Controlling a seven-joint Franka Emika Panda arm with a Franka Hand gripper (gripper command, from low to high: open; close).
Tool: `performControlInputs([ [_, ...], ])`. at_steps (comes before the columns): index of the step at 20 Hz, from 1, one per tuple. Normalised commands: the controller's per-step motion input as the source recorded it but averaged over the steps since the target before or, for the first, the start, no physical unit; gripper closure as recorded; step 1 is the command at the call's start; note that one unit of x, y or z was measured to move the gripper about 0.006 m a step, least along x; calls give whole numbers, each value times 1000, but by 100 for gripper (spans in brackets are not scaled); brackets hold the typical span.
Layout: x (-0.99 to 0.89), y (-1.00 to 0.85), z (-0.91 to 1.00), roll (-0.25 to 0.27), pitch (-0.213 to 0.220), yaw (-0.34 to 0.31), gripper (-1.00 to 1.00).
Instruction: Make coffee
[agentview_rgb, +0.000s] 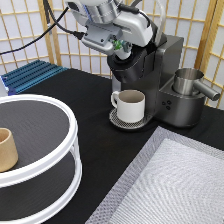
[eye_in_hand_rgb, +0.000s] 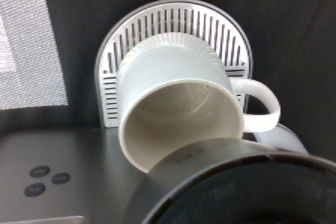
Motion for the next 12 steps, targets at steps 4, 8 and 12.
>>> performControlInputs([
  [4,-53,79,-8,0,0,0,100],
  [8,0,0,-78,0,0,0,100],
  [12,-3,32,-119,0,0,0,100],
])
